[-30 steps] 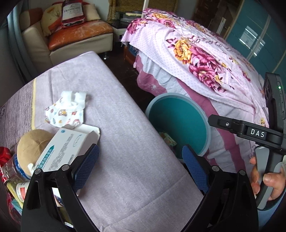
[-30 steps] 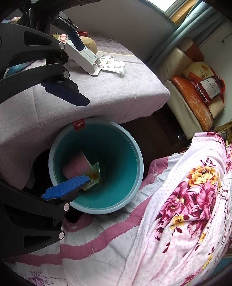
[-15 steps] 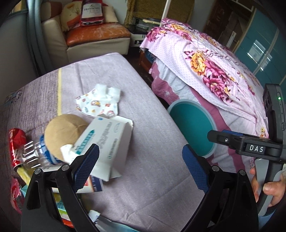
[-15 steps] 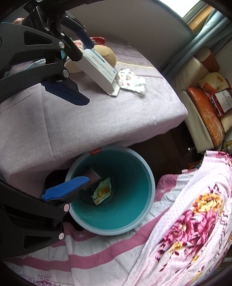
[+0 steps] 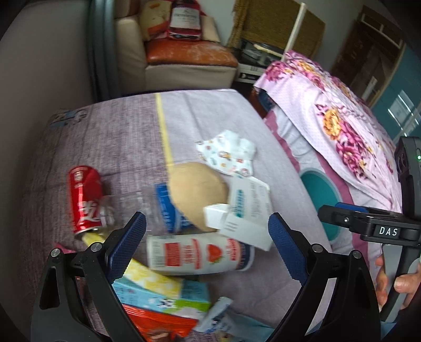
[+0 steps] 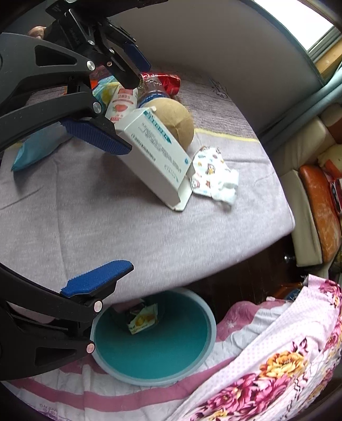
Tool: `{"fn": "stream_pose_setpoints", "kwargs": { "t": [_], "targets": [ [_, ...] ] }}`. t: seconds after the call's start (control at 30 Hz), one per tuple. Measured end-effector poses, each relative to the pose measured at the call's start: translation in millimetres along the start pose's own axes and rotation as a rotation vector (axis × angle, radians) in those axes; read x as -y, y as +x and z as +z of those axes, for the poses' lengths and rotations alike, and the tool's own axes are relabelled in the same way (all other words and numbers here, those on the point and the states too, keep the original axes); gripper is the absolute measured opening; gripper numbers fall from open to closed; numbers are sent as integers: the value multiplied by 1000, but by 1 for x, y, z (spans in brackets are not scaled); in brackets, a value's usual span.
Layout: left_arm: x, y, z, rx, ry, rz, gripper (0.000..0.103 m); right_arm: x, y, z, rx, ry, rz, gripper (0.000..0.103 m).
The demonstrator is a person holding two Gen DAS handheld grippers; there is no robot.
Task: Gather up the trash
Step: 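Grasp the white medicine box with the right tool while the left tool grasps the red can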
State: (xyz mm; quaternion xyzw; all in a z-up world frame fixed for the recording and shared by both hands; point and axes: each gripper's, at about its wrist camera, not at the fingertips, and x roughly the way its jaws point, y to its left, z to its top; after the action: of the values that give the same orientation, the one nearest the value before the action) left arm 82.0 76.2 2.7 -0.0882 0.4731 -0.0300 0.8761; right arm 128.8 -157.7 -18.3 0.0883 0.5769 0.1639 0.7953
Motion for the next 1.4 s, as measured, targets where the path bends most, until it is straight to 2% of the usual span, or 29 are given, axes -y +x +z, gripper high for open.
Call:
{"fn": "stream_pose_setpoints", "kwargs": {
  "t": [0.23,0.47,0.57,0.7,0.8,0.87,0.93,1.03,1.07,1.13,1.2,1.27,1.4],
  "targets": [
    [-53,-3,6,10,-65,69,94,-22,33,12,-95,47,33,79],
    [-108,4,17,12,-145,145,94,-24,66,21,-176,151,80,79],
    [-132,10,18,-2,-182,167,94,-27,83,22,-229,185,135,79],
    [-158,24,17,-34,-234,182,94,-31,97,23,-241,228,197,79],
    [-168,32,14,-57,-247,188,94,-38,100,24,-211,208,198,79],
    [-173,38,10,-76,-254,188,93,-41,98,23,-179,196,197,69],
    [-176,38,7,-64,-266,189,92,-43,93,25,-146,192,201,54],
    [-181,39,4,-72,-289,167,74,-38,80,25,-113,180,219,38],
    [-183,39,2,-77,-296,153,61,-37,75,25,-103,170,223,36],
    [-180,37,3,-61,-300,135,48,-38,63,24,-79,135,222,32],
    [-176,35,3,-56,-277,166,48,-41,54,22,-59,95,201,31],
    [-176,35,2,-59,-268,163,49,-45,47,22,-46,57,182,31],
    [-177,37,0,-74,-255,143,54,-53,48,26,-85,33,240,33]
  ]
}}
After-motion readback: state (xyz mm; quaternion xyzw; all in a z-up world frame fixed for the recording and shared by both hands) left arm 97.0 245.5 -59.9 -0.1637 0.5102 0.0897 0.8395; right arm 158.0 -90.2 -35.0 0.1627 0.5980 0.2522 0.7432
